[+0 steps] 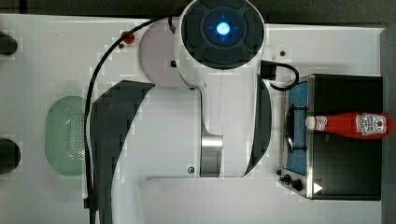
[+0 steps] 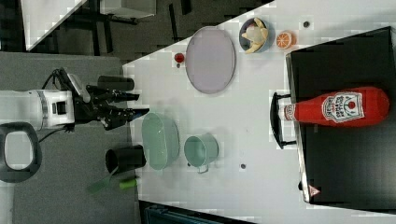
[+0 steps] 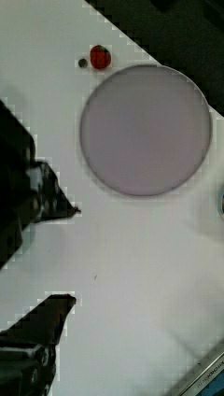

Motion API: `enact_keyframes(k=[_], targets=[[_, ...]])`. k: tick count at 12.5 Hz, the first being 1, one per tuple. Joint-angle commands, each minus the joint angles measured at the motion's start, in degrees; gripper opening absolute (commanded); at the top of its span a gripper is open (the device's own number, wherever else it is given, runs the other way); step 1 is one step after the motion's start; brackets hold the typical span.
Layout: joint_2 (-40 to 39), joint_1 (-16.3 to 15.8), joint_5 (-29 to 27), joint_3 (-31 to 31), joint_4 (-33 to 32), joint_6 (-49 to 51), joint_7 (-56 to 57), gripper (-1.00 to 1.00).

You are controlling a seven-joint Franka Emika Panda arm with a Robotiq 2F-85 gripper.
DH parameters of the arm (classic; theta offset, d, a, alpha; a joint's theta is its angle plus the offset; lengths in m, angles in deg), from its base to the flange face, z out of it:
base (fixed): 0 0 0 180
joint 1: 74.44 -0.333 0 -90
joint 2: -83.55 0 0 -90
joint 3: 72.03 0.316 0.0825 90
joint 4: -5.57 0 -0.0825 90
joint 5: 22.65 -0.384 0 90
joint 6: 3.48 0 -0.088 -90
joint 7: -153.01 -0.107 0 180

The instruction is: Pick Ketchup from oven and place it on table.

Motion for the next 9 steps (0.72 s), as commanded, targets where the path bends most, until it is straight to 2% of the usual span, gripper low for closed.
enact_keyframes(k=[1, 3, 6, 9], targets=[[24.68, 1.55, -0.13, -2.13, -14.16, 9.66, 2.68, 0.58], [24.67, 1.57, -0.13, -2.22, -14.15, 9.54, 2.68, 0.99], [24.17, 2.18, -0.05, -3.98, -14.14, 6.35, 2.69, 1.00], [22.25, 3.37, -0.04, -8.31, -14.08, 1.58, 2.69, 1.00]])
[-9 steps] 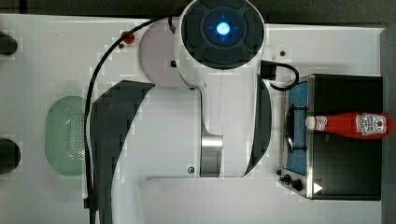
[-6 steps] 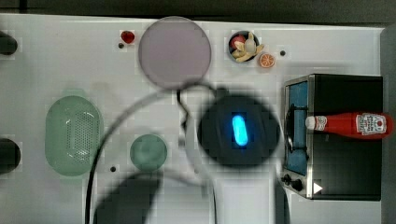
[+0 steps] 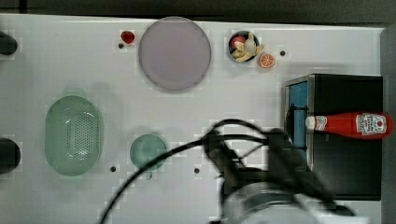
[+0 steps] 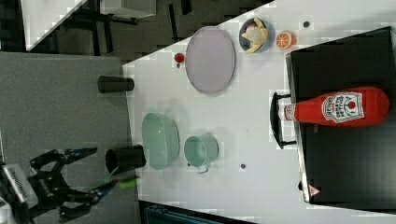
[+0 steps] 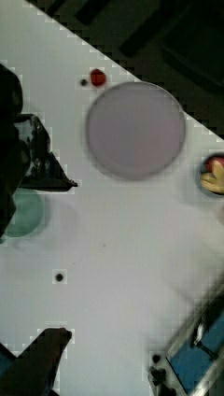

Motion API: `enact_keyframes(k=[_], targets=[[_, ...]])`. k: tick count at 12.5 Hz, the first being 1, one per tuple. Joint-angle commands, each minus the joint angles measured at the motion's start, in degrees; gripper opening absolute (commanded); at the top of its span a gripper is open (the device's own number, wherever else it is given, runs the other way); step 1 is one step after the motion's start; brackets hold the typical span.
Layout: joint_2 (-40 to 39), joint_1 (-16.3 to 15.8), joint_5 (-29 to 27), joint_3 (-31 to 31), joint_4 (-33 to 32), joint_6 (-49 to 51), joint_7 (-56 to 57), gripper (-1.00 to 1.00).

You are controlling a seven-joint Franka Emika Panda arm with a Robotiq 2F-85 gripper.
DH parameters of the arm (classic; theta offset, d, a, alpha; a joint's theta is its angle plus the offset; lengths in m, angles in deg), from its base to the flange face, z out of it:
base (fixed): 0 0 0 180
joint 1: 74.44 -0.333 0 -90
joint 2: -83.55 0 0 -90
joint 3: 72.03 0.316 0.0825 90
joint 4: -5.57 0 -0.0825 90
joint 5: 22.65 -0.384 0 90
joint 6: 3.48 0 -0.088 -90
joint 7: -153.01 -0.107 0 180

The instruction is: Pick Ketchup from oven and place it on table.

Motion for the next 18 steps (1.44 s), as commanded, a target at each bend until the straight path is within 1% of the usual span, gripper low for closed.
enact_keyframes(k=[1, 6, 9, 11, 15, 18], targets=[[-7.67, 2.55, -0.64, -5.43, -1.47, -3.89, 2.61, 1.00], [-14.90, 3.48, -0.65, -15.35, -1.06, -6.30, 3.06, 1.00], [-20.74, 3.73, -0.64, -20.62, 0.48, -12.94, 3.60, 1.00], [-24.98, 3.87, -0.64, -23.37, 1.89, -15.49, 3.61, 1.00], [-34.63, 4.30, -0.69, -27.74, 6.92, -19.66, 3.60, 1.00], [-41.84, 5.33, -1.47, -29.88, 11.10, -22.51, 3.57, 1.00]])
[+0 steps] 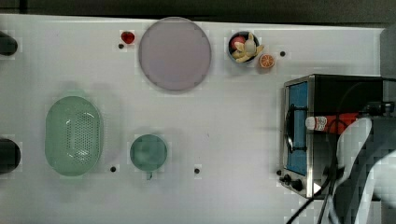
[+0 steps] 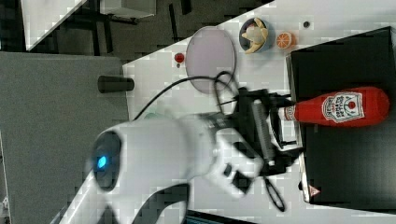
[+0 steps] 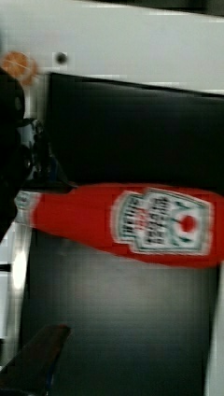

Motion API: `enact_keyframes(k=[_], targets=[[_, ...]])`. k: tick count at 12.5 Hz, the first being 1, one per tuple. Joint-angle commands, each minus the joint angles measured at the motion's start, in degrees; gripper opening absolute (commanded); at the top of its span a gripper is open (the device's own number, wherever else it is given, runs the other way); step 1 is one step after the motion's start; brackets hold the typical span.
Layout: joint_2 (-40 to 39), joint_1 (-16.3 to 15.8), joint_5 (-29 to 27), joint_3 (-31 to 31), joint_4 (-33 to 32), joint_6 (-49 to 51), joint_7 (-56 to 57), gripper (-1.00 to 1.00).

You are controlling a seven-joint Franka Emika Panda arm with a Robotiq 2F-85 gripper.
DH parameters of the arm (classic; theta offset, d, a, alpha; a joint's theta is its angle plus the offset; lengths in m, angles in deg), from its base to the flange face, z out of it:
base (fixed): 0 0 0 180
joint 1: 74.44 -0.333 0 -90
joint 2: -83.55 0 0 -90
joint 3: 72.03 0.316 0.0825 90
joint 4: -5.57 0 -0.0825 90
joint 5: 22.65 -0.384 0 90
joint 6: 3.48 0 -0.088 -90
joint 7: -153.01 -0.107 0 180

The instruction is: Pick Ketchup from oven and place it on table.

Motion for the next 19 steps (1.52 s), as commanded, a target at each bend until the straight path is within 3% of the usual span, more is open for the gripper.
enact_keyframes(k=[1, 5, 12, 13, 16, 19], targets=[[-5.82, 1.36, -2.50, -1.07, 4.12, -1.38, 1.53, 1.00], [-11.80, 3.42, -10.02, -1.27, 5.51, -3.97, 1.33, 1.00], [-15.94, 4.24, -12.62, -1.29, 5.14, -5.87, 1.26, 1.00], [-16.02, 4.27, -12.64, -1.25, 4.96, -5.92, 1.26, 0.91], [-15.90, 4.19, -12.73, -1.19, 4.93, -6.09, 1.28, 0.24], [-15.03, 4.02, -12.36, -1.27, 6.56, -5.94, 1.34, 0.24]])
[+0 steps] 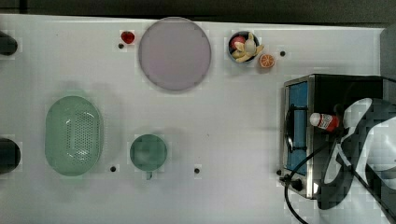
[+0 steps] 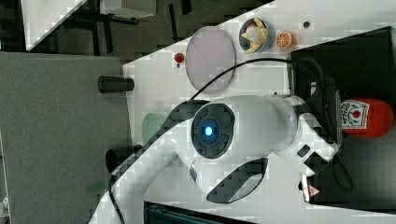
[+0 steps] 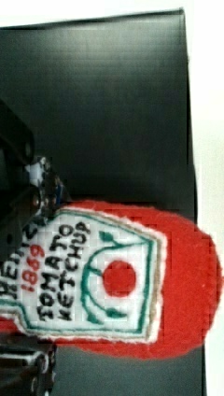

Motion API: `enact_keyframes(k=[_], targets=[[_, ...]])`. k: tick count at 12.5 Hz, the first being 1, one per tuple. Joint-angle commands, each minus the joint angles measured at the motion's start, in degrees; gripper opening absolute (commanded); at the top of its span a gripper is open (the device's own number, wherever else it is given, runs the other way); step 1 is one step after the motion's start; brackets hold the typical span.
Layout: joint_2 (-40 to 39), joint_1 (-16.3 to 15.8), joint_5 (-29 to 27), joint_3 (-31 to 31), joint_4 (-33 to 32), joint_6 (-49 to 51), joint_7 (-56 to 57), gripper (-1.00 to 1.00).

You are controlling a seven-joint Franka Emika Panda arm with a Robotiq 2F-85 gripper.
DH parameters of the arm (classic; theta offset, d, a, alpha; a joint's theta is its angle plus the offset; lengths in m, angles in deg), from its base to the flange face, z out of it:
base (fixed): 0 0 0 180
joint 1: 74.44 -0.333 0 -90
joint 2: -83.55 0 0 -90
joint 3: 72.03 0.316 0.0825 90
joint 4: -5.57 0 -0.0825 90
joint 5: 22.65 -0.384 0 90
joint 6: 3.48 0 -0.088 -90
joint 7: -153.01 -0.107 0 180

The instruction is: Pick Ketchup from oven and place it on table.

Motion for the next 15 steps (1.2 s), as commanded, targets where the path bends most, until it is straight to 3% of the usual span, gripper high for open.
enact_keyframes(k=[1, 4, 8, 11, 15], targets=[[1.68, -1.42, 0.23, -0.84, 3.63, 1.17, 1.32, 0.24], [4.96, -4.01, 3.22, -0.62, 7.72, 4.35, 5.65, 0.24], [10.42, -10.86, 4.51, 1.70, 11.26, 16.91, 7.20, 0.24], [14.37, -15.71, 4.60, 4.76, 11.30, 24.26, 7.18, 0.24], [16.18, -19.88, 4.61, 10.85, 10.21, 28.92, 6.78, 0.24]])
